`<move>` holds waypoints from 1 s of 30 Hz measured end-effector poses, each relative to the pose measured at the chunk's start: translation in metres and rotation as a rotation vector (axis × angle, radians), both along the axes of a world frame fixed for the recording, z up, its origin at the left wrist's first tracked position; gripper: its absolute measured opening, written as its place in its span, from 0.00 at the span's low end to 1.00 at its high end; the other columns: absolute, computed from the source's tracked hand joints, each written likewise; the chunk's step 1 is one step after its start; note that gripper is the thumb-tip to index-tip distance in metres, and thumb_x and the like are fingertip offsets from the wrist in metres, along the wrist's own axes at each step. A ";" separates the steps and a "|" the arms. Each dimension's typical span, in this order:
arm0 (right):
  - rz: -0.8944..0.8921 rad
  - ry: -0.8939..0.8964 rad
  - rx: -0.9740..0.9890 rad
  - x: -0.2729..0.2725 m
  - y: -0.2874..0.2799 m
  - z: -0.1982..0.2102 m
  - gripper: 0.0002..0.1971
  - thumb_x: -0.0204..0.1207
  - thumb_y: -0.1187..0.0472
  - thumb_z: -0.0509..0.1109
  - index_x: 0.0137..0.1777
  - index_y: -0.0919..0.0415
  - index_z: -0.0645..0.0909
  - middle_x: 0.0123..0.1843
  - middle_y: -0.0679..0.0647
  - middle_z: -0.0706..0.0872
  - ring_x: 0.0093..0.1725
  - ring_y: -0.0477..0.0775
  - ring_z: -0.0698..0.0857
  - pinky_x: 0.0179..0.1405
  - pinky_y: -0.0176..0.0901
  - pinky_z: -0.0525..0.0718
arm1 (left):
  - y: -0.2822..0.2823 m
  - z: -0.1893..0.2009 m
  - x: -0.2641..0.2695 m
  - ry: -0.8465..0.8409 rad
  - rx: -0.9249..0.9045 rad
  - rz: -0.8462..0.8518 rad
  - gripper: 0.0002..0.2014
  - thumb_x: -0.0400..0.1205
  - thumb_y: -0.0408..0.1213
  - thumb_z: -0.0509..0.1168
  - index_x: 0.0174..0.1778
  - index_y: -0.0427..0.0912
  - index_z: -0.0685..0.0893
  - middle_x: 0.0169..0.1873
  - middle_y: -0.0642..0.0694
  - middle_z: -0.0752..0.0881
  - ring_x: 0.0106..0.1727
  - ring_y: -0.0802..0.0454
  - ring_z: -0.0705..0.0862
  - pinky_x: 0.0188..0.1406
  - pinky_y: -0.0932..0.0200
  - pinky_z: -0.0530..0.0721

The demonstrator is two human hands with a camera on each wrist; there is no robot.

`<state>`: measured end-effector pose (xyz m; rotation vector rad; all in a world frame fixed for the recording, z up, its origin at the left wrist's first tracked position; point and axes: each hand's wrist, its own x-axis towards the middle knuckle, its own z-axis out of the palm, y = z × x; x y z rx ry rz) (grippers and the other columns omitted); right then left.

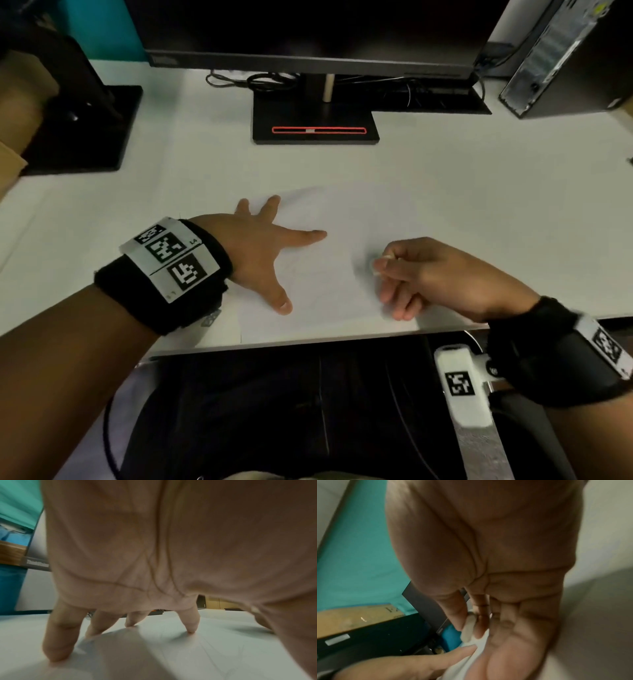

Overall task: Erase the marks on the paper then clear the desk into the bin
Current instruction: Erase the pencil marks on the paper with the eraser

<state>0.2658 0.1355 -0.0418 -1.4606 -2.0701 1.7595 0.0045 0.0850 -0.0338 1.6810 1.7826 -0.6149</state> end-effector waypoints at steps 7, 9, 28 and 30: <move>0.448 -0.364 0.437 -0.018 -0.003 0.006 0.20 0.86 0.50 0.65 0.35 0.60 0.77 0.35 0.56 0.88 0.34 0.53 0.83 0.42 0.54 0.83 | -0.002 -0.009 0.010 0.025 -0.011 -0.017 0.67 0.49 0.78 0.78 0.65 0.93 0.27 0.81 0.47 0.18 0.82 0.27 0.24 0.81 0.20 0.50; 0.445 -0.376 0.429 -0.019 0.004 0.005 0.20 0.86 0.49 0.65 0.36 0.63 0.80 0.36 0.57 0.89 0.35 0.55 0.85 0.44 0.56 0.84 | -0.001 -0.010 0.010 0.030 0.001 -0.021 0.67 0.49 0.78 0.78 0.66 0.92 0.27 0.81 0.45 0.19 0.82 0.26 0.24 0.81 0.20 0.48; 0.371 -0.351 0.443 0.001 0.006 -0.001 0.20 0.84 0.49 0.66 0.35 0.62 0.82 0.29 0.54 0.87 0.29 0.50 0.82 0.40 0.55 0.83 | 0.001 -0.010 0.010 0.033 -0.021 -0.014 0.68 0.47 0.79 0.77 0.65 0.93 0.26 0.81 0.45 0.19 0.81 0.26 0.23 0.80 0.19 0.51; 0.400 -0.349 0.476 -0.002 -0.001 -0.001 0.19 0.84 0.50 0.65 0.36 0.62 0.81 0.31 0.55 0.87 0.31 0.53 0.83 0.40 0.55 0.83 | 0.001 -0.009 0.010 0.033 -0.024 -0.010 0.68 0.47 0.79 0.77 0.65 0.93 0.26 0.81 0.46 0.19 0.81 0.26 0.23 0.80 0.19 0.52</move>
